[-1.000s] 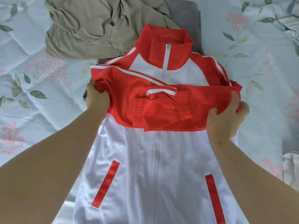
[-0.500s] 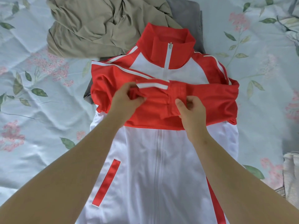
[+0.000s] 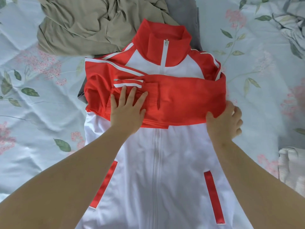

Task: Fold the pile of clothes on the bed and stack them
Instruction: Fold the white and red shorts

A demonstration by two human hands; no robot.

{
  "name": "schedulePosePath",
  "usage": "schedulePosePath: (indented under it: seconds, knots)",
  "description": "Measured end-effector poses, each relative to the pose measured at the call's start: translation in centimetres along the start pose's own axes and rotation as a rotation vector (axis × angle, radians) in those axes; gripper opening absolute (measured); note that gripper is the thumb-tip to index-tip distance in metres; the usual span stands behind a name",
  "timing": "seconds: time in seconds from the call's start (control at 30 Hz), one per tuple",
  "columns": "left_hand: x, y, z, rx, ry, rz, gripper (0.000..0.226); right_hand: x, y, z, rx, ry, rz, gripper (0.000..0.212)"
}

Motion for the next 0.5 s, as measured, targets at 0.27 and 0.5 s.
schedulePosePath:
  seconds: [0.27, 0.5]
  knots:
    - [2.3, -6.6, 5.6, 0.196, -0.008, 0.101, 0.051, -0.6, -2.8, 5.5, -0.088, -0.067, -0.076, 0.062]
    - [6.0, -18.2, 8.0, 0.292, -0.020, 0.044, 0.046, 0.5, -16.6, 10.1, -0.673, -0.264, 0.014, 0.008]
Point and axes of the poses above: each hand's wrist, its own y-axis towards the middle knuckle, its own x-axis out of the palm, z = x × y, the point moved 7 cm from there along y, towards the middle knuckle, and after that the axes turned 2 degrees about y, right-handed, at the moved point
